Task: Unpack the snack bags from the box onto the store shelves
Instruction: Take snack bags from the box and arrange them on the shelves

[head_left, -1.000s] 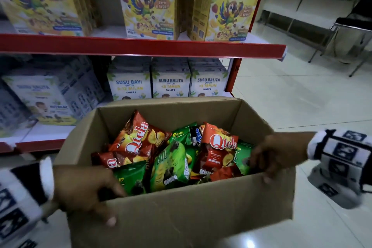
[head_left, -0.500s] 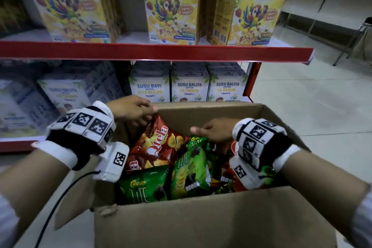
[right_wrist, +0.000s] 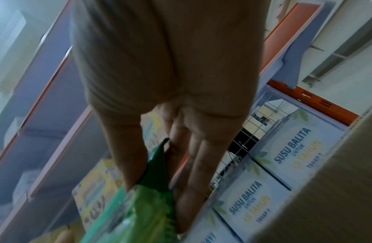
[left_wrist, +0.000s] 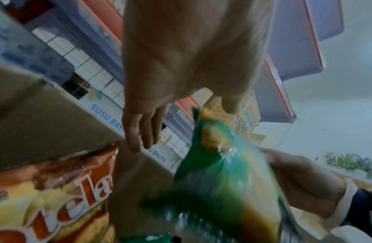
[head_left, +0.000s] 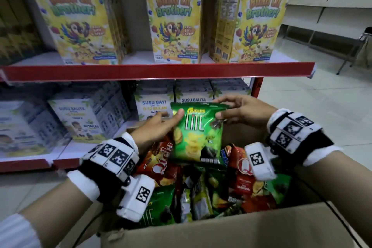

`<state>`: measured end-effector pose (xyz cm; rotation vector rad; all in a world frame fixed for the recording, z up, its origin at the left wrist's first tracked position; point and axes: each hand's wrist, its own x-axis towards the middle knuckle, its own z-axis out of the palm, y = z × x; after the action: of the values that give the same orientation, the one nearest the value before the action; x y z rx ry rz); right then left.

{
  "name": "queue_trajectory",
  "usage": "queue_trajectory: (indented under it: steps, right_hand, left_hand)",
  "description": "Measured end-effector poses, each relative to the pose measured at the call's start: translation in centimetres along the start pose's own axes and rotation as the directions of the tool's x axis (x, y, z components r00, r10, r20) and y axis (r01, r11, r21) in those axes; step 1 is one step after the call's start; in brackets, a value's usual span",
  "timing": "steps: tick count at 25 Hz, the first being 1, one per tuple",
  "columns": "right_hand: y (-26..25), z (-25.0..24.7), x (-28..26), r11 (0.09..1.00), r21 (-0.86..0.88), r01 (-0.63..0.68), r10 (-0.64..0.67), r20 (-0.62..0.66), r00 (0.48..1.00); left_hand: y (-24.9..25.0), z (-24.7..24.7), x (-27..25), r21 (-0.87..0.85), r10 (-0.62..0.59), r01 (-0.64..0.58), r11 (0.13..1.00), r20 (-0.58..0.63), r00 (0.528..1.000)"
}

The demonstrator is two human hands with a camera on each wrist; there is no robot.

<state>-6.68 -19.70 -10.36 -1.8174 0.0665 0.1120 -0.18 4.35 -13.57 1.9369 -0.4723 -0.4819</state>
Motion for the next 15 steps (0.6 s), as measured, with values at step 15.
queue_trajectory:
  steps: [15]
  right_hand:
    - [0.3, 1.4, -0.4, 0.984, 0.15, 0.099, -0.09, -0.068, 0.994]
  left_hand:
    - [1.4, 2.6, 0.1, -0.102, 0.292, -0.32, 0.942, -0.218, 0.931]
